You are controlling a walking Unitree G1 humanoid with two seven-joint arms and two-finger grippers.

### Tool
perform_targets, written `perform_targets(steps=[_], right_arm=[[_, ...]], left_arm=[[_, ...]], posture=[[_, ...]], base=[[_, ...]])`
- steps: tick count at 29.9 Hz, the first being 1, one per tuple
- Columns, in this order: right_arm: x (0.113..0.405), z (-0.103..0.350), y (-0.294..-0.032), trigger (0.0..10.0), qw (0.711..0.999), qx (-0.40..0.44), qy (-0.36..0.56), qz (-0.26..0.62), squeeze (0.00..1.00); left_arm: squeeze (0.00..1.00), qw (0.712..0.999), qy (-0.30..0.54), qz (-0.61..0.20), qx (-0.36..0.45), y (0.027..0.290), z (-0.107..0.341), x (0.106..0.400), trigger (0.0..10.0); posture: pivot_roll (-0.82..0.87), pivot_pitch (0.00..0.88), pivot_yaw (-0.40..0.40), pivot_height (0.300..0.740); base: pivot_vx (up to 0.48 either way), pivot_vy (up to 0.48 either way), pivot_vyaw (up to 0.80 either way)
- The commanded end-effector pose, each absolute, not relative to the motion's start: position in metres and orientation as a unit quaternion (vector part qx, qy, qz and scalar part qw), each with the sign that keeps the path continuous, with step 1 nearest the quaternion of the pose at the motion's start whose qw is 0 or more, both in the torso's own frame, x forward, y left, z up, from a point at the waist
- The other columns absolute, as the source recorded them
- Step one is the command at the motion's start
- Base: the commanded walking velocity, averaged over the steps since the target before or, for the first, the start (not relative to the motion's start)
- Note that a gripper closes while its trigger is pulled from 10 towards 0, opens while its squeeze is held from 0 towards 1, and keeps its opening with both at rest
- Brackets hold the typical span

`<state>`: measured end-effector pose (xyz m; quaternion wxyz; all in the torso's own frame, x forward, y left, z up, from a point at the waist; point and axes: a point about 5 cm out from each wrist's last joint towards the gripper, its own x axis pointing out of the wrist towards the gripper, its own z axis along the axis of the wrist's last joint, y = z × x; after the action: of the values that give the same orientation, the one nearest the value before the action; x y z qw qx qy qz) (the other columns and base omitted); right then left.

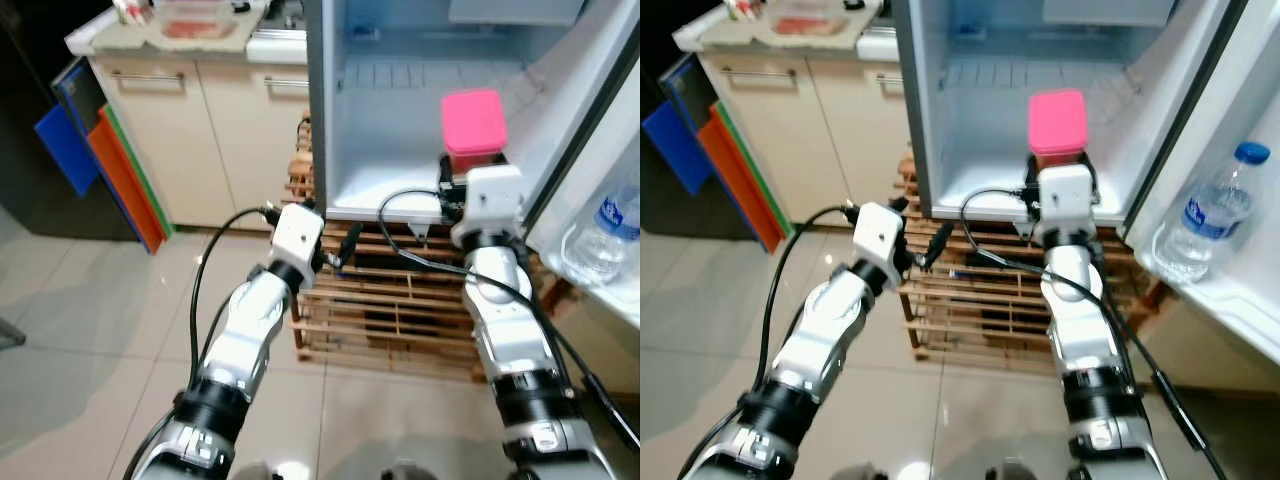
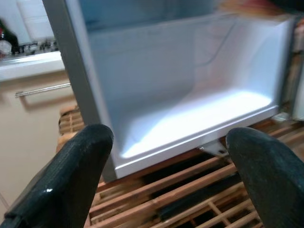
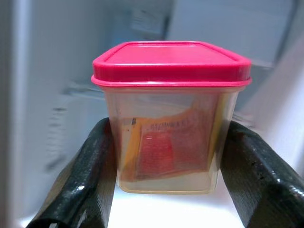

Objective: Restocking fridge

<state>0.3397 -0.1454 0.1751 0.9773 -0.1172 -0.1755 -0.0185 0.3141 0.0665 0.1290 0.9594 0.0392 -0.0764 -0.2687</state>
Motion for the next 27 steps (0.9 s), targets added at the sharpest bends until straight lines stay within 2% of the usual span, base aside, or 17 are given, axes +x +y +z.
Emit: perform_targets(steps=[1, 4, 8, 14, 22, 27], right_arm=[[0.342, 0.175, -0.145, 0.0, 0.978, -0.109, -0.179, -0.013, 0.0], [0.351, 0.175, -0.14, 0.0, 0.979, -0.105, -0.177, -0.005, 0.0], [0.358, 0.173, -0.132, 0.0, 0.979, -0.098, -0.179, 0.001, 0.0], [0.358, 0.169, -0.125, 0.0, 0.98, -0.088, -0.178, 0.006, 0.0], [0.355, 0.157, -0.12, 0.0, 0.982, -0.084, -0.171, 0.015, 0.0], [0.358, 0.159, -0.121, 0.0, 0.981, -0.089, -0.172, 0.017, 0.0]], left_arm=[[0.0, 0.952, -0.092, -0.29, 0.033, 0.059, 0.136, 0.309, 10.0], [0.0, 0.941, -0.109, -0.32, 0.008, 0.051, 0.146, 0.298, 10.0], [0.0, 0.936, -0.12, -0.33, 0.007, 0.055, 0.152, 0.285, 10.0], [0.0, 0.937, -0.099, -0.334, -0.002, 0.06, 0.15, 0.277, 10.0], [0.0, 0.927, -0.098, -0.362, -0.001, 0.055, 0.158, 0.267, 10.0], [0.0, 0.926, -0.093, -0.365, -0.005, 0.054, 0.162, 0.261, 10.0]], posture=[[0.05, 0.133, 0.047, 0.71], [0.08, 0.182, 0.057, 0.71], [0.12, 0.239, 0.08, 0.71], [0.13, 0.272, 0.09, 0.71], [0.12, 0.298, 0.091, 0.71], [0.13, 0.306, 0.092, 0.71]], base=[[0.0, 0.0, 0.0], [0.42, 0.0, 0.0], [0.48, 0.0, 0.0], [0.48, 0.0, 0.0], [0.48, 0.0, 0.0], [0.0, 0.0, 0.0]])
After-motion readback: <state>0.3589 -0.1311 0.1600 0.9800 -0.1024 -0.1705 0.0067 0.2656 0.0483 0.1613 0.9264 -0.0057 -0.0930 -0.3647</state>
